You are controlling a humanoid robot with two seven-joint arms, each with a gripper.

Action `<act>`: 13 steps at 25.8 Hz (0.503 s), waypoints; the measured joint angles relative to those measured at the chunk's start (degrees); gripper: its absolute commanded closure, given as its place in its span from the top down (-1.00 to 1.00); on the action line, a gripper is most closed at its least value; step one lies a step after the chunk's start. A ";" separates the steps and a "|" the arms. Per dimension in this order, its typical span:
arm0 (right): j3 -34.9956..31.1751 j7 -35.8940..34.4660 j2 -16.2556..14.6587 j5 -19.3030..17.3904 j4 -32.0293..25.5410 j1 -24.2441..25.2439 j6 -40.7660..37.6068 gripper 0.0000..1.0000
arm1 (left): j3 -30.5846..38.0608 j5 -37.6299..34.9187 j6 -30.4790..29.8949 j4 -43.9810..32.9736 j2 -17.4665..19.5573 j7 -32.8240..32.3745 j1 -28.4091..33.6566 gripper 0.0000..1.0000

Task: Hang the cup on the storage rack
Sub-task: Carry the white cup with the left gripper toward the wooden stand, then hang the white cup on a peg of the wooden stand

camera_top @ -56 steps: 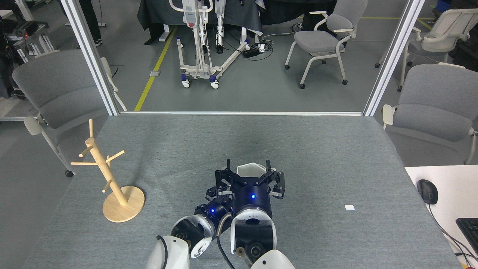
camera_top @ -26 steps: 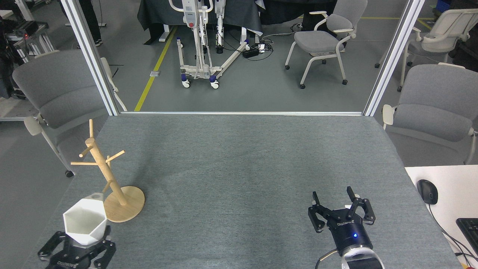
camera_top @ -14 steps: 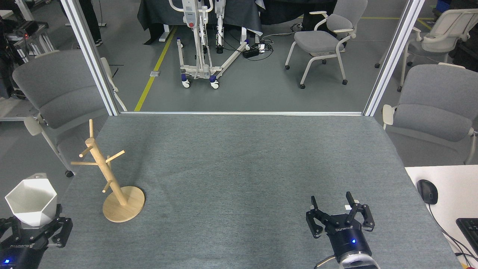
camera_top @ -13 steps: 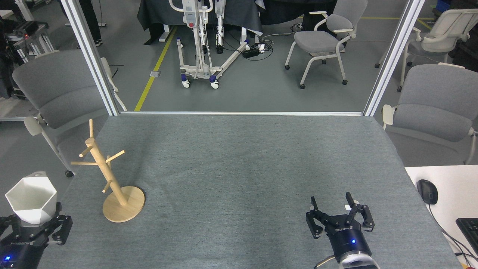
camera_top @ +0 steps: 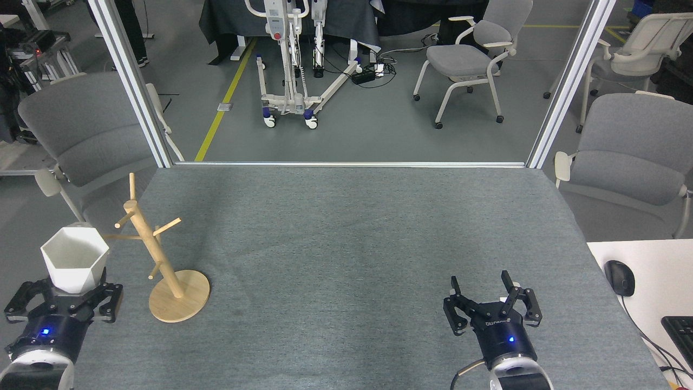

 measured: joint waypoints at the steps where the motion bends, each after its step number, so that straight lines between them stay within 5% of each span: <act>1: -0.02 0.02 0.09 0.00 -0.01 -0.29 0.00 0.99 | -0.86 -0.12 0.71 0.20 -0.01 -0.18 -0.17 -1.00; 13: 0.04 0.09 0.14 -0.06 -0.07 -1.69 -0.11 0.99 | -5.66 -2.23 2.84 2.11 -0.62 -0.61 -0.81 -1.00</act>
